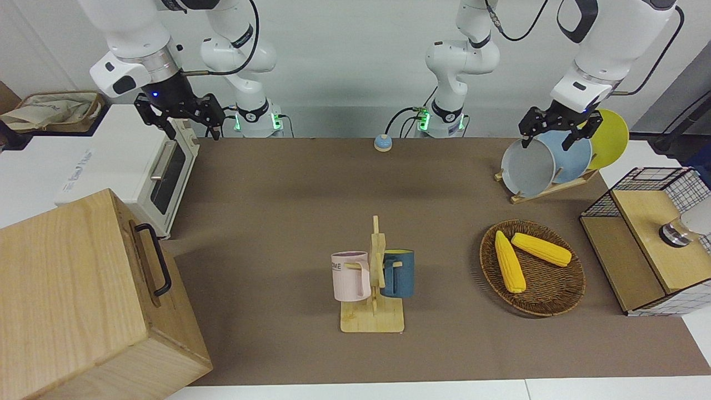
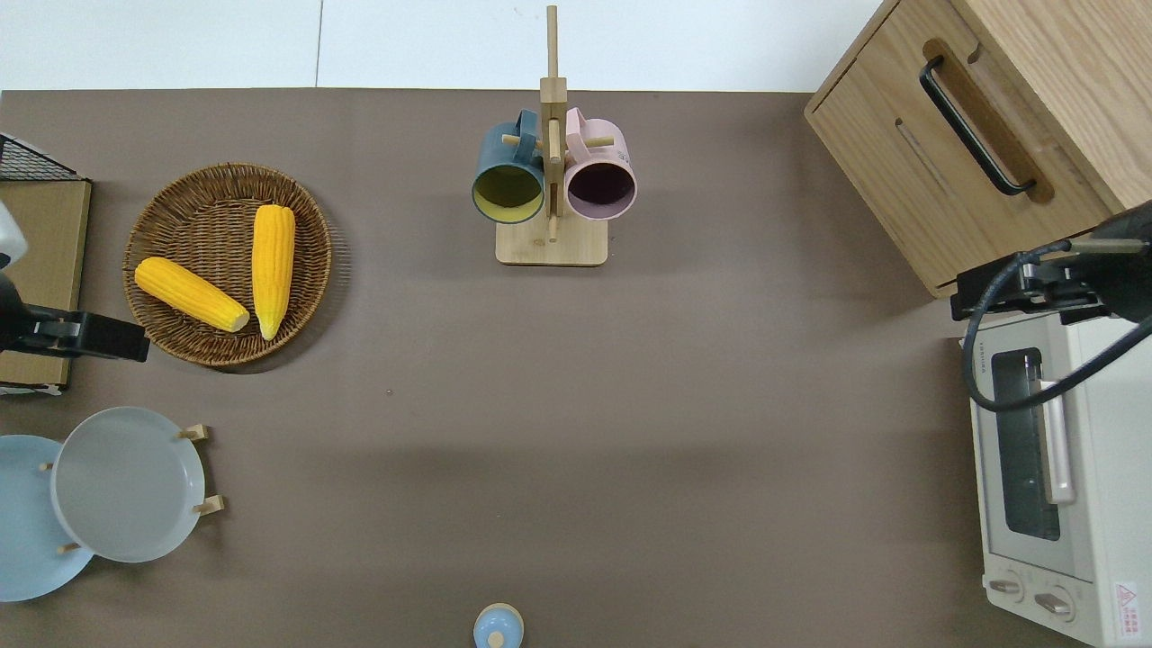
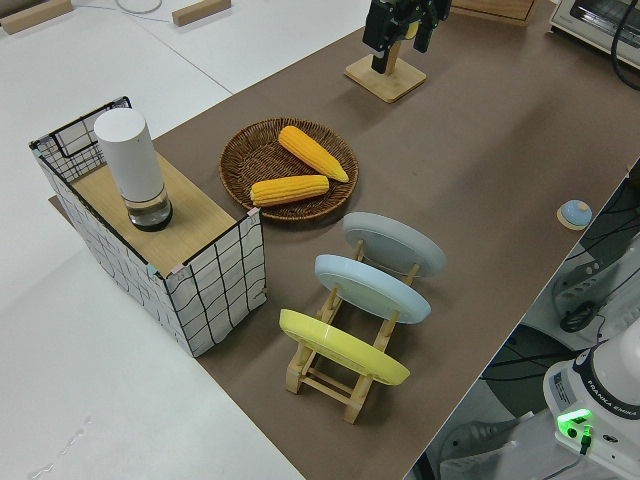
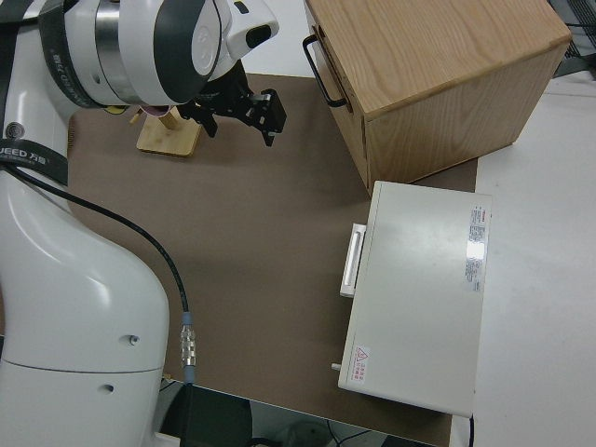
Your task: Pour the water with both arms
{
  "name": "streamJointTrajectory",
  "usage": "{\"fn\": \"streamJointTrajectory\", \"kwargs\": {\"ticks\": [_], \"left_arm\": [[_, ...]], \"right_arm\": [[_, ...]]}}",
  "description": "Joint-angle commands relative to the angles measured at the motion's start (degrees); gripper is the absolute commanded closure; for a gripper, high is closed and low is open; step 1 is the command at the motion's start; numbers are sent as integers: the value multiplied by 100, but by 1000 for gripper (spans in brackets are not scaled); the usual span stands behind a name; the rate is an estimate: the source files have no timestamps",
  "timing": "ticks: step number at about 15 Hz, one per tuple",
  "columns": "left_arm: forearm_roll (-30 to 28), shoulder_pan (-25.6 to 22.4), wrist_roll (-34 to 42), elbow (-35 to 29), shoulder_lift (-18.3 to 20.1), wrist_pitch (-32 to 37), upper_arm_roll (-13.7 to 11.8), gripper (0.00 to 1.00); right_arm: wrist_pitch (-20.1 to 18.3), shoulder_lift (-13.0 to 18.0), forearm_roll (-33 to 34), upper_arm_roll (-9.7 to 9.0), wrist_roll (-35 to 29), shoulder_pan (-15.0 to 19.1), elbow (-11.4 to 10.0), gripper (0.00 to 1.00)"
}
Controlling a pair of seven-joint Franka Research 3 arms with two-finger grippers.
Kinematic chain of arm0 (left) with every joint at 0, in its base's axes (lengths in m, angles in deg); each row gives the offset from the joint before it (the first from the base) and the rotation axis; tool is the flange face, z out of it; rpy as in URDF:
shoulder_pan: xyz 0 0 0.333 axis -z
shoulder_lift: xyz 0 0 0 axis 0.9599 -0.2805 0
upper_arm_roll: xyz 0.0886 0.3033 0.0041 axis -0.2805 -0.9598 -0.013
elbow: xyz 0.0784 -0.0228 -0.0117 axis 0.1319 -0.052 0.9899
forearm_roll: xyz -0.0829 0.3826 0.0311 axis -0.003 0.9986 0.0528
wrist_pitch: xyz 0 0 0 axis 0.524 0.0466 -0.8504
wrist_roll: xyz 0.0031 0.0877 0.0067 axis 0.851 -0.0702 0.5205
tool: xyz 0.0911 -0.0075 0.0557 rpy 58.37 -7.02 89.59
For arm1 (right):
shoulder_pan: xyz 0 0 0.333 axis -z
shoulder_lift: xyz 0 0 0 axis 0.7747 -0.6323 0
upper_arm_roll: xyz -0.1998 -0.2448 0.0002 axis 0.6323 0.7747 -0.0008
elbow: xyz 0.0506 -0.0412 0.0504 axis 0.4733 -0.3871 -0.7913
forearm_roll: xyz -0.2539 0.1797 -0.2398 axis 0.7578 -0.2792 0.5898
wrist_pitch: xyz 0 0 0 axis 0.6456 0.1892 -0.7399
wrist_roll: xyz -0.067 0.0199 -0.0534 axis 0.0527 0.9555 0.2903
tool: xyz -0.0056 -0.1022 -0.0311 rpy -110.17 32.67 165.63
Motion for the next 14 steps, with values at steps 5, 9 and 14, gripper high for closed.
{"fn": "streamJointTrajectory", "kwargs": {"ticks": [5, 9, 14], "left_arm": [[130, 21, -80, -88, 61, -88, 15, 0], [122, -23, -36, -80, 61, -79, -47, 0], [113, -102, 271, -18, 35, -114, -389, 0]], "right_arm": [[-2, 113, -38, -34, 123, 119, -99, 7], [-2, 113, -38, -42, 132, 101, -99, 7], [286, 17, -46, -95, 114, -231, -195, 7]]}}
